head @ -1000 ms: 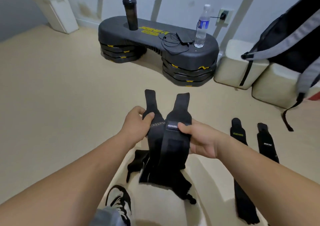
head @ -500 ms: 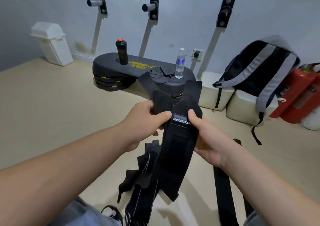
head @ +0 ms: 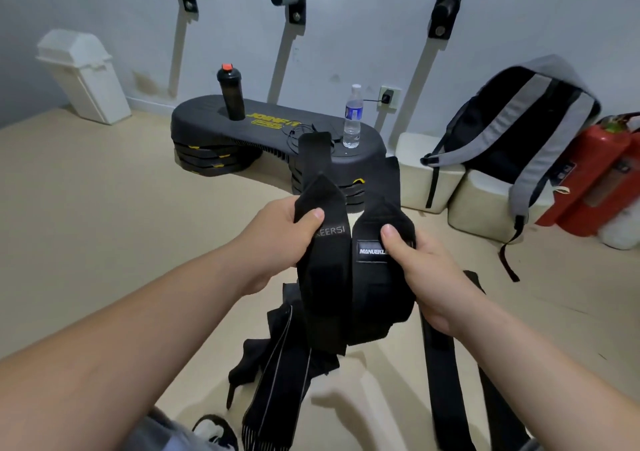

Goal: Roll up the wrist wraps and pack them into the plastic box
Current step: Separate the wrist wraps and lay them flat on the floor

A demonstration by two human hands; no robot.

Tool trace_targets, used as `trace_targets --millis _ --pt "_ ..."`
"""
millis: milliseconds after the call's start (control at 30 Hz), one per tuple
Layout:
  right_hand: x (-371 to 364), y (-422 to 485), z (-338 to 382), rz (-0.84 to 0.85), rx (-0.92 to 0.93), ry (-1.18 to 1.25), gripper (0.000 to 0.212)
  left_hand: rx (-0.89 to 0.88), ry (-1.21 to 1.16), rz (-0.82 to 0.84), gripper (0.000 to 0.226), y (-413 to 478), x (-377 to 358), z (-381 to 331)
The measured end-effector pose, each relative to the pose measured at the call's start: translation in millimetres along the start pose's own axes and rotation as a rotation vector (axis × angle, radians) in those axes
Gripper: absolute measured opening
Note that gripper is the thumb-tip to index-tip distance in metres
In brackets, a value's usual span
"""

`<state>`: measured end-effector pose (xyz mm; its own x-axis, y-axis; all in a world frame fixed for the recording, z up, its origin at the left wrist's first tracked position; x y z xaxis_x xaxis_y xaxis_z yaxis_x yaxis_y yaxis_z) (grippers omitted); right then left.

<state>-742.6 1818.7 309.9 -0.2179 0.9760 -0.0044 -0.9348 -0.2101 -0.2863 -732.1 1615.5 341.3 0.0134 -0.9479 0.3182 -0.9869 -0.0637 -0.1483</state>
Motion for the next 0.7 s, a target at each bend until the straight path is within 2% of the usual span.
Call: trace_targets --millis 167,400,433,533,567,700 --pt "-18.9 -3.3 -8.2 0.127 -0.062 -0.030 0.027 0.087 0.031 -0.009 0.025 12.7 8.7 20.2" --pt "-34.8 -17.9 4.5 0.342 0.011 0.142 0.026 0.057 0.004 0.158 0.023 13.2 -16.9 17.6" --pt "-32.5 -17.3 6.8 0.312 0.058 0.114 0.022 0.047 -0.025 0.185 0.021 11.0 -23.2 14.0" --pt "-12.5 -10.8 10.3 0.066 0.210 -0.103 0.014 -0.012 -0.116 0.259 0.024 3.0 -43.4 -1.5" --pt "-7.8 -10.2 10.9 0.010 0.229 -0.098 0.012 -0.035 -0.146 0.265 0.024 1.3 -47.4 -6.4" --pt "-3.7 -16.2 20.4 -0.046 0.303 -0.088 0.007 -0.021 -0.225 0.273 0.021 0.2 -48.0 -11.0"
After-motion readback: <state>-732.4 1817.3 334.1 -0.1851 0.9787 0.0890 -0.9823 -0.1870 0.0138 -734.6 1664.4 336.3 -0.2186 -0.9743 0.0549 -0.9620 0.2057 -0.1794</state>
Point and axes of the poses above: each hand's wrist, its own y-axis towards the middle knuckle, its own x-axis out of the back of the hand, z = x × y, the point moved 9 cm from there along y, towards the middle knuckle, and after that the axes turned 4 degrees about -x, right-handed, at the moved point
